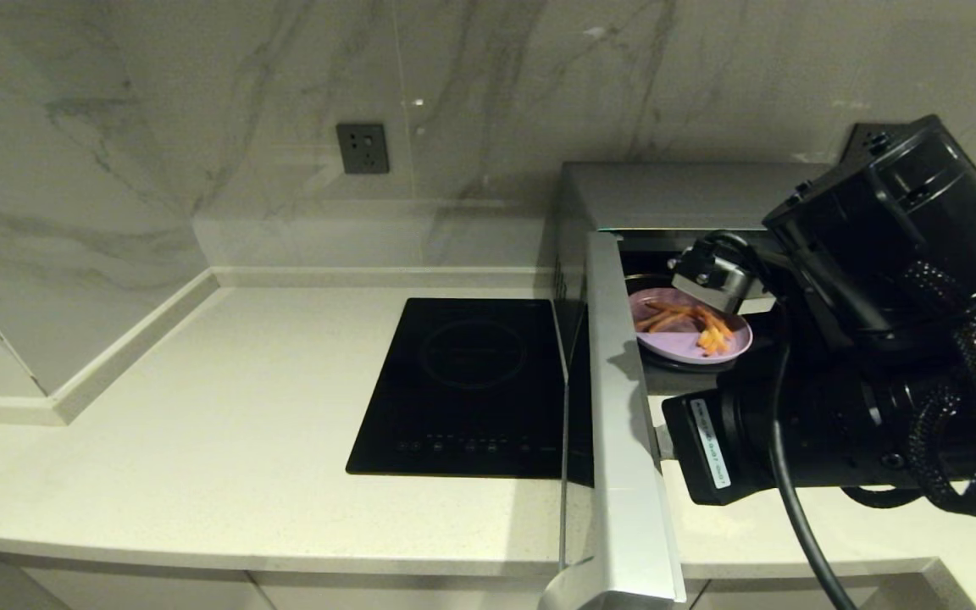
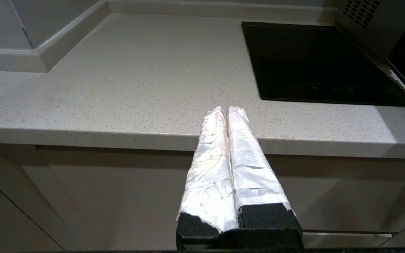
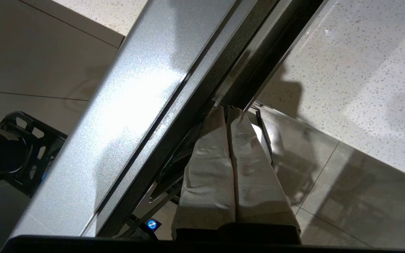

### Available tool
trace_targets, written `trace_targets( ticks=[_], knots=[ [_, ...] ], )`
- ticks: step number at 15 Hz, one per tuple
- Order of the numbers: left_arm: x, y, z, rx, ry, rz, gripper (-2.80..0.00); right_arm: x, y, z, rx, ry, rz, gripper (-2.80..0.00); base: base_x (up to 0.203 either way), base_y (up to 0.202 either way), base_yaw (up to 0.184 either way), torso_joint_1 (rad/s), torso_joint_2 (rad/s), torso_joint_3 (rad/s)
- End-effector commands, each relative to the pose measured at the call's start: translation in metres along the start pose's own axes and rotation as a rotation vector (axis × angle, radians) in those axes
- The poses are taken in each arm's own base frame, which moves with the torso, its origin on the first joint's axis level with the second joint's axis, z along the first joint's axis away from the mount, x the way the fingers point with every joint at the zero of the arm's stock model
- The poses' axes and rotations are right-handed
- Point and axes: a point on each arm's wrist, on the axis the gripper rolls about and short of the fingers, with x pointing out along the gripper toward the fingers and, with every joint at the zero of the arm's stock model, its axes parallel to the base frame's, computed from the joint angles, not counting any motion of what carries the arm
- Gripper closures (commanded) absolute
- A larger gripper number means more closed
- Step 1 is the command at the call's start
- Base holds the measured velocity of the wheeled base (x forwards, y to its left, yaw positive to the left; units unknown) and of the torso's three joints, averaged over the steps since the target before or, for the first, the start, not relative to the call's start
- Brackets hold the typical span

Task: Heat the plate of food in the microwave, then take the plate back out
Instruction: Open the microwave oven, then take the plate out of the microwave

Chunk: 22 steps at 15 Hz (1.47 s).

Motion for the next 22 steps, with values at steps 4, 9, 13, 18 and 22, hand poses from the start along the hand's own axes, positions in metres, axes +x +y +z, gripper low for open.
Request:
trace_targets(
  ticks=[4, 9, 13, 18, 22],
  knots=[
    [0.000, 0.000, 0.000, -0.001, 0.000, 0.001, 0.00, -0.005, -0.002, 0.000, 0.005, -0.027, -0.036, 0.00, 0.000, 0.000, 0.000, 0.000, 0.00, 0.000],
    [0.000, 0.000, 0.000, -0.001, 0.000, 0.001, 0.00, -0.015, -0.017, -0.007, 0.026, -0.108, -0.216, 0.00, 0.000, 0.000, 0.000, 0.000, 0.00, 0.000],
    [0.000, 0.000, 0.000, -0.001, 0.000, 0.001, 0.00, -0.032, -0.044, 0.001, 0.251, -0.189, -0.268, 0.00, 0.000, 0.000, 0.000, 0.000, 0.00, 0.000],
    [0.000, 0.000, 0.000, -0.001, 0.000, 0.001, 0.00, -0.045, -0.095, 0.006, 0.753, -0.240, -0.236, -2.80, 0.000, 0.000, 0.000, 0.000, 0.00, 0.000],
    [0.000, 0.000, 0.000, -0.001, 0.000, 0.001, 0.00, -0.032, -0.155, 0.017, 1.022, -0.220, -0.167, -2.80, 0.000, 0.000, 0.000, 0.000, 0.00, 0.000]
  ],
)
